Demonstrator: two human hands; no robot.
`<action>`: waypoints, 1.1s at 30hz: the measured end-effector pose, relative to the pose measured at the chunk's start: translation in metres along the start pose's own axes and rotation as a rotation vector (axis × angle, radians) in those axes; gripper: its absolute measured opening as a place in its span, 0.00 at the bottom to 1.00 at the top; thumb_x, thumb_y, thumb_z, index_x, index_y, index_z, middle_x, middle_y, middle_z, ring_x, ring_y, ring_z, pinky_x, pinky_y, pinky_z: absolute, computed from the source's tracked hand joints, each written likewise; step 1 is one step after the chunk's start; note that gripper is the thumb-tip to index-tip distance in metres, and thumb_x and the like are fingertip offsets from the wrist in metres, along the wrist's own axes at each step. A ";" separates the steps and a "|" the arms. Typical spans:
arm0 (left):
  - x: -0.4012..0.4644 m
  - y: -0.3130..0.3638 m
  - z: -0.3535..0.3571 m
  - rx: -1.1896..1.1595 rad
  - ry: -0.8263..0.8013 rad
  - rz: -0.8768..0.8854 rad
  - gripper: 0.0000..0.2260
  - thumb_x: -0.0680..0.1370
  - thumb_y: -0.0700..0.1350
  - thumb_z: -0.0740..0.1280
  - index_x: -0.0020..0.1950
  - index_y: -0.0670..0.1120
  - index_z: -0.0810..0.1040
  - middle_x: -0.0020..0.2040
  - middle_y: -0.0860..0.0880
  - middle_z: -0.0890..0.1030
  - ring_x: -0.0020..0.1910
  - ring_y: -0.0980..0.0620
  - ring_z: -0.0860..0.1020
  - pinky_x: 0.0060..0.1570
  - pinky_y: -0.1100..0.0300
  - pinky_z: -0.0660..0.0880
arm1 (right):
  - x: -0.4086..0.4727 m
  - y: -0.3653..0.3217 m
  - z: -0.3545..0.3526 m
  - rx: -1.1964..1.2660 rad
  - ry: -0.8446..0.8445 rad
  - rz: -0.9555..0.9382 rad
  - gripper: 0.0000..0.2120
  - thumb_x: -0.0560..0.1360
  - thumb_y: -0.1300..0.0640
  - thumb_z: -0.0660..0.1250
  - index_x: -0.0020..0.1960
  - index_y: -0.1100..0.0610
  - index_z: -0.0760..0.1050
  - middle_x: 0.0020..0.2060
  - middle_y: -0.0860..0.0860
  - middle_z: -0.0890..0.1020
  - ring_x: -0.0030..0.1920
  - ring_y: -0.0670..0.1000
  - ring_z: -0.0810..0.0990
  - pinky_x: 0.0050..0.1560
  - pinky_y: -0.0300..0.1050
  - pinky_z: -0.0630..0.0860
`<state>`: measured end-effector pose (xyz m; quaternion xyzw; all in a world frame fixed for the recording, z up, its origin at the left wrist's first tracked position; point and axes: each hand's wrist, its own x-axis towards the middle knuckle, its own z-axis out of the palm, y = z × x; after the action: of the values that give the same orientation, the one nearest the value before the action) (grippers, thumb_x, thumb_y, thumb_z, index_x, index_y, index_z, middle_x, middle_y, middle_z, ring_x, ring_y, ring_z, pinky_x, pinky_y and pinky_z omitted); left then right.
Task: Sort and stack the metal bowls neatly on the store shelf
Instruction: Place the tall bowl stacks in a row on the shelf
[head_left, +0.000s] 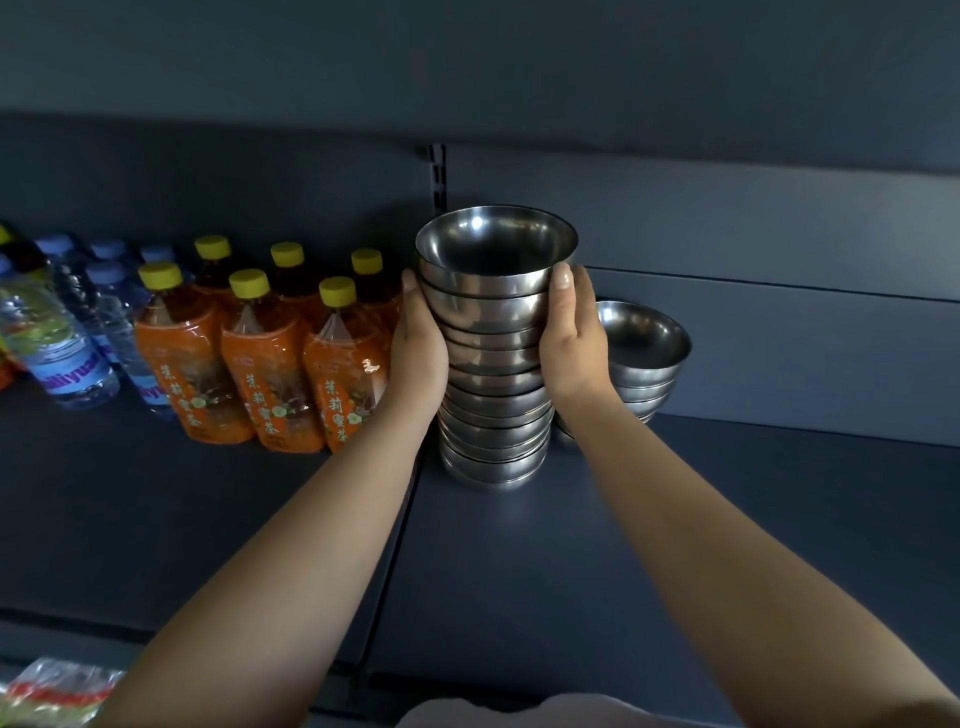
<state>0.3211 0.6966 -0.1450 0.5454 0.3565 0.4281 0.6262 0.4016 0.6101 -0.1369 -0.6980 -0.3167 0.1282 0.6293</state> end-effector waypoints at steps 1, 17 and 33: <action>0.001 0.001 -0.001 0.016 -0.003 -0.001 0.25 0.81 0.58 0.46 0.72 0.48 0.65 0.71 0.48 0.68 0.70 0.50 0.65 0.68 0.59 0.61 | 0.001 0.001 0.000 0.003 0.005 0.011 0.34 0.77 0.35 0.50 0.76 0.53 0.54 0.74 0.50 0.63 0.75 0.51 0.58 0.74 0.54 0.56; 0.001 -0.005 0.002 -0.042 0.011 0.013 0.25 0.81 0.58 0.45 0.74 0.47 0.61 0.73 0.48 0.66 0.71 0.51 0.64 0.72 0.56 0.59 | -0.006 -0.005 0.001 0.022 0.013 0.017 0.30 0.79 0.41 0.50 0.76 0.55 0.54 0.74 0.50 0.63 0.74 0.50 0.59 0.73 0.45 0.57; -0.008 0.027 -0.002 0.007 -0.069 0.017 0.22 0.82 0.55 0.45 0.73 0.47 0.62 0.71 0.49 0.67 0.65 0.58 0.65 0.55 0.68 0.60 | -0.001 -0.015 0.001 -0.035 0.048 -0.074 0.31 0.78 0.38 0.48 0.74 0.57 0.59 0.69 0.53 0.70 0.73 0.53 0.61 0.75 0.57 0.51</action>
<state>0.3124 0.6908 -0.1192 0.5649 0.3316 0.4129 0.6328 0.3962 0.6100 -0.1227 -0.6996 -0.3294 0.0824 0.6287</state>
